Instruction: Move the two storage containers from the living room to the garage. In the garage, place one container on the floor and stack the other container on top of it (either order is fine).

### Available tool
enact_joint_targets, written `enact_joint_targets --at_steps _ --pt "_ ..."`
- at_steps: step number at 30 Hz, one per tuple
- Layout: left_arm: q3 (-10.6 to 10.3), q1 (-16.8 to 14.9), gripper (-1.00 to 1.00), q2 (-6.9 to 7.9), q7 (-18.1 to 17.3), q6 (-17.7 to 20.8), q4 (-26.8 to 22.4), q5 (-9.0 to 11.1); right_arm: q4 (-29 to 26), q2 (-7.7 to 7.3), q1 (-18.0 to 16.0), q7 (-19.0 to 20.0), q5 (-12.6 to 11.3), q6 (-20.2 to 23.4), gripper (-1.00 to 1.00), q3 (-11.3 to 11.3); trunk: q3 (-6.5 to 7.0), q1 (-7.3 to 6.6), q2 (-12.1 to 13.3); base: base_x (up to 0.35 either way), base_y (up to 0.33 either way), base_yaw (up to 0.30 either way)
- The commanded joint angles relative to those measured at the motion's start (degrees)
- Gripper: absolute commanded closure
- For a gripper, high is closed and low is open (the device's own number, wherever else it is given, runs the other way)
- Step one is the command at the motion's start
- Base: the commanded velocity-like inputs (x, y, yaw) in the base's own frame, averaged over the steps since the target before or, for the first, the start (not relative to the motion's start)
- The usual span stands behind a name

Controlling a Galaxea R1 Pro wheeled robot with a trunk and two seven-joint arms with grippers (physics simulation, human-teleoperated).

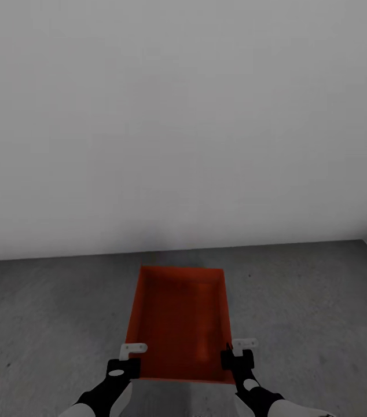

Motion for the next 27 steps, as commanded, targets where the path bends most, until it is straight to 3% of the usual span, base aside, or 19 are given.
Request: enact_joint_targets --at_steps 1,27 --pt "-1.8 0.0 1.00 0.08 0.5 0.1 0.2 1.7 -0.2 -0.58 -0.1 -0.3 0.6 -0.8 1.00 -1.2 -0.13 0.00 0.0 0.000 0.000 0.000" --pt "-1.8 0.0 1.00 0.08 0.5 0.1 0.3 1.7 -0.2 -0.58 -0.1 -0.3 0.6 -0.8 1.00 -1.2 -2.45 0.00 0.0 0.000 0.000 0.000"
